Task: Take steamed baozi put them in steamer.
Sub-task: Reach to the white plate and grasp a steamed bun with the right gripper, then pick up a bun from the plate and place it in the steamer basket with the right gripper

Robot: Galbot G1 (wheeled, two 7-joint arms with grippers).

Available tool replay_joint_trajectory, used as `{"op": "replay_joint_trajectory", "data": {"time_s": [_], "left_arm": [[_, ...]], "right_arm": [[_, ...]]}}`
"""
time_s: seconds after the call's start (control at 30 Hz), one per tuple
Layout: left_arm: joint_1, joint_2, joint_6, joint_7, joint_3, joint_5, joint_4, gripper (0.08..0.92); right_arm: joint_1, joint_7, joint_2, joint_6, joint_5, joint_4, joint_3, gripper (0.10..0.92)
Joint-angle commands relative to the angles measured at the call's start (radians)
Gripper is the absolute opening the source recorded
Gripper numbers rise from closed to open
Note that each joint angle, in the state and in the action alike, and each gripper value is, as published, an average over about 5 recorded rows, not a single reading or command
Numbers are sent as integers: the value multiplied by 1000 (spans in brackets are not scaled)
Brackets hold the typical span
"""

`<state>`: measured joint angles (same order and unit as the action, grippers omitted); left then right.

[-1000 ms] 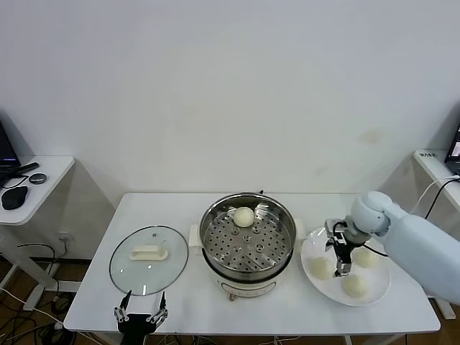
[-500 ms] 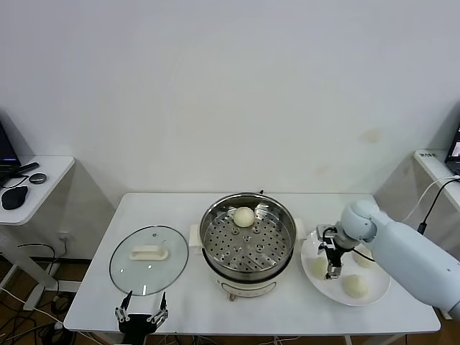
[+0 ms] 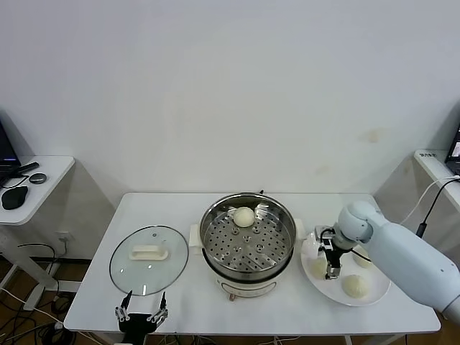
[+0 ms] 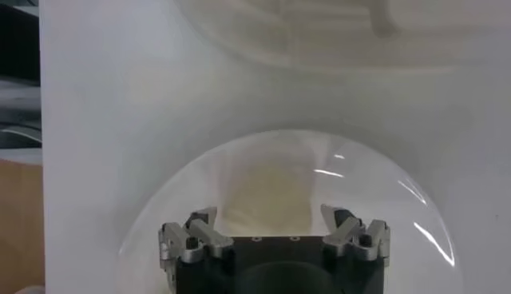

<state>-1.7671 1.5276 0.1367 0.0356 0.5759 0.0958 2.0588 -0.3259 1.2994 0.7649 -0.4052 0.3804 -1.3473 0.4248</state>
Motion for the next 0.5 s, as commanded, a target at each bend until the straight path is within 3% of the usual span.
{"op": "replay_joint_trajectory", "data": {"time_s": [0.03, 0.3, 0.5], "left_arm": [[2, 1, 1, -1, -2, 1, 1, 823], [2, 2, 1, 0, -7, 3, 2, 823], [16, 3, 2, -1, -15, 5, 5, 823]], "right_arm": [[-6, 5, 5, -2, 10, 8, -4, 702], [26, 11, -32, -11, -20, -12, -18, 537], [246, 30, -106, -47, -160, -62, 93, 465]]}}
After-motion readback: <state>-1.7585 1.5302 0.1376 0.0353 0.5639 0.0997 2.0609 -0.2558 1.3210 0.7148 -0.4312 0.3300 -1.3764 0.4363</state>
